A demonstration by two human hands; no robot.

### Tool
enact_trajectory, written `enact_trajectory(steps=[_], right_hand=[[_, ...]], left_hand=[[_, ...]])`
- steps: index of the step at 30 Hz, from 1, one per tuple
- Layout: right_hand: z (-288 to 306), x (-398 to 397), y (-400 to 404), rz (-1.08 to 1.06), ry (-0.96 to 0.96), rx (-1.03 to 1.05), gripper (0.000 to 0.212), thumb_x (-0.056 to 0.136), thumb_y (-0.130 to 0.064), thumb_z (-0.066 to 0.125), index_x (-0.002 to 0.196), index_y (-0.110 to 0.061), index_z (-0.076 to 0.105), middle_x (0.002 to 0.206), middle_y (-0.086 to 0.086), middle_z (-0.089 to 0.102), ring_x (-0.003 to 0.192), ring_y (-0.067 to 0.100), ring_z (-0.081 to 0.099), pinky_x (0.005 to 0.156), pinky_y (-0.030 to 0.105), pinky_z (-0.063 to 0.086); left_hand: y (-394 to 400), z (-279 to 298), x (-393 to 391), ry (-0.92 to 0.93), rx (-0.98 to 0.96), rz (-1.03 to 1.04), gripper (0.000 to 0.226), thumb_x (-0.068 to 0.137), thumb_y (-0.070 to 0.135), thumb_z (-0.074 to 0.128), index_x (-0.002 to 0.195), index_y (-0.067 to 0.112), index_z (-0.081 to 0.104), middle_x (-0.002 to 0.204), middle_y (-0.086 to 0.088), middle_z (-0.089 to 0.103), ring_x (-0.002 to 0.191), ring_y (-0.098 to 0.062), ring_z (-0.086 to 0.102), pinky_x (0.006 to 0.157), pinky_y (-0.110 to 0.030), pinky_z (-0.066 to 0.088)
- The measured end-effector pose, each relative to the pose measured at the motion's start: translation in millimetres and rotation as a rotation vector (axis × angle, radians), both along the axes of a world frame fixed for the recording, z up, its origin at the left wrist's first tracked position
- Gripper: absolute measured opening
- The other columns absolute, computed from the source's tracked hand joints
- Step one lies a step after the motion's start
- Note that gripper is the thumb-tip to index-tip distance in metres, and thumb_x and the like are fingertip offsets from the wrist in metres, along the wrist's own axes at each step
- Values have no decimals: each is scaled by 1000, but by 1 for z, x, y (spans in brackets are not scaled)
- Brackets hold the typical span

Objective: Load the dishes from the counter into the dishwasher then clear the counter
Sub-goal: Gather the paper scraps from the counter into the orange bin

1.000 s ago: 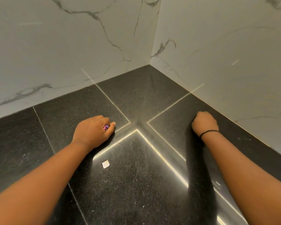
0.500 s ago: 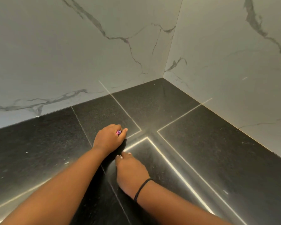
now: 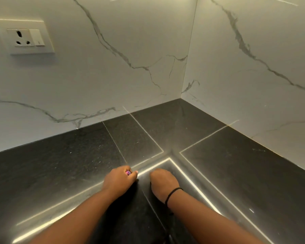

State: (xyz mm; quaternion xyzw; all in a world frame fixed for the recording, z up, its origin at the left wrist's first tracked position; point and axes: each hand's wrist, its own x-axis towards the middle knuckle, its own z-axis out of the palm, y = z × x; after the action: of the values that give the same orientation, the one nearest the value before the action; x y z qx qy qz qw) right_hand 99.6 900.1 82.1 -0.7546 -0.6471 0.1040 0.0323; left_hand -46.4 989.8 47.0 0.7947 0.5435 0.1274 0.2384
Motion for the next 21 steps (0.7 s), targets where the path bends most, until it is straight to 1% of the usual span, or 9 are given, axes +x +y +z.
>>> enact_trajectory(steps=[5, 7, 9, 11, 14, 16, 17, 20, 21], right_hand=[[2, -6, -55, -2, -68, -4, 32, 92, 0, 38, 114, -1, 61, 117, 20, 59, 110, 37, 57, 88, 41, 47], [-2, -13, -79, -45, -78, -8, 30, 93, -3, 39, 113, -2, 61, 117, 19, 58, 110, 36, 56, 88, 40, 46], [-8, -19, -102, -104, -62, -8, 27, 92, -6, 42, 110, -3, 62, 115, 18, 58, 109, 35, 57, 86, 39, 46], [-10, -34, -126, -201, -17, 12, 25, 90, -10, 45, 105, -6, 65, 112, 15, 60, 105, 33, 58, 82, 35, 45], [-12, -61, -165, -446, 149, 137, 22, 90, -17, 50, 93, -15, 72, 99, 4, 68, 93, 22, 62, 74, 28, 43], [-14, -81, -189, -615, 334, 227, 17, 87, -15, 58, 87, -14, 75, 89, -1, 71, 85, 16, 64, 73, 25, 46], [-17, -91, -201, -682, 436, 255, 14, 84, -12, 61, 86, -12, 75, 86, -1, 71, 82, 13, 64, 74, 25, 50], [-49, -118, -228, -867, 749, 246, 14, 79, 0, 66, 79, -10, 75, 73, -4, 68, 71, 7, 62, 67, 17, 52], [-68, -126, -235, -946, 874, 231, 17, 78, 4, 66, 74, -10, 74, 70, -2, 68, 68, 9, 63, 64, 18, 53]], left_hand=[[-52, 5, -15, 4, 30, -59, 35, 86, 51, 55, 72, 19, 59, 72, 3, 62, 71, -15, 57, 61, -29, 42], [-76, 8, -16, 25, 52, -167, 35, 86, 51, 54, 68, 21, 54, 77, 3, 63, 73, -16, 57, 60, -28, 39], [-108, 8, -14, 38, 78, -332, 34, 85, 53, 53, 74, 21, 57, 86, 3, 66, 80, -18, 60, 63, -28, 40], [-144, 9, -19, 22, 55, -481, 35, 85, 51, 51, 83, 18, 61, 89, 0, 66, 84, -21, 61, 66, -30, 45], [-188, 6, -38, -96, -20, -588, 36, 85, 47, 52, 78, 13, 60, 80, -5, 64, 73, -23, 60, 61, -33, 43], [-211, -2, -53, -184, -125, -590, 38, 81, 50, 53, 73, 13, 59, 73, -5, 63, 68, -20, 58, 58, -34, 41], [-223, -8, -61, -229, -229, -559, 38, 77, 51, 54, 70, 14, 59, 68, -3, 62, 64, -18, 56, 57, -35, 41], [-249, -37, -75, -367, -638, -352, 28, 66, 43, 57, 56, 17, 58, 50, 2, 55, 49, -11, 48, 53, -33, 38], [-256, -49, -80, -400, -788, -256, 26, 67, 40, 59, 54, 18, 58, 46, 3, 53, 45, -12, 47, 51, -30, 35]])
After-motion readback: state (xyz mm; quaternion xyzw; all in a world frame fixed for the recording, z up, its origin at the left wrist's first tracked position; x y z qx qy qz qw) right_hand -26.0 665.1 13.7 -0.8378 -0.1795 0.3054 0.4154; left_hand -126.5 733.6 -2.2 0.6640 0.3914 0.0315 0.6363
